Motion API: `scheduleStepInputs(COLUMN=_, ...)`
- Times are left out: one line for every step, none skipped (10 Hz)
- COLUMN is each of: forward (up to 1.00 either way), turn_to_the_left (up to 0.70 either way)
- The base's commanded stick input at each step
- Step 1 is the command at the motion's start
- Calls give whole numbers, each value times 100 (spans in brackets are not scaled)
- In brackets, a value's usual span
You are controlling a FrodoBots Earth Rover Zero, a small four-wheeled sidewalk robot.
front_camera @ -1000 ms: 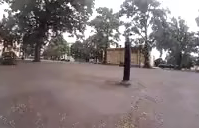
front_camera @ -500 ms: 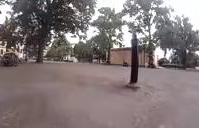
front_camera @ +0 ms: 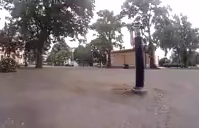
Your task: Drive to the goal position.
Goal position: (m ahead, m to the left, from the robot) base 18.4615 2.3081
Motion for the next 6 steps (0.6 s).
scheduleStepInputs(forward=60, turn_to_the_left=15)
scheduleStepInputs(forward=60, turn_to_the_left=15)
scheduleStepInputs(forward=60, turn_to_the_left=9)
scheduleStepInputs(forward=60, turn_to_the_left=1)
scheduleStepInputs(forward=60, turn_to_the_left=0)
scheduleStepInputs(forward=60, turn_to_the_left=0)
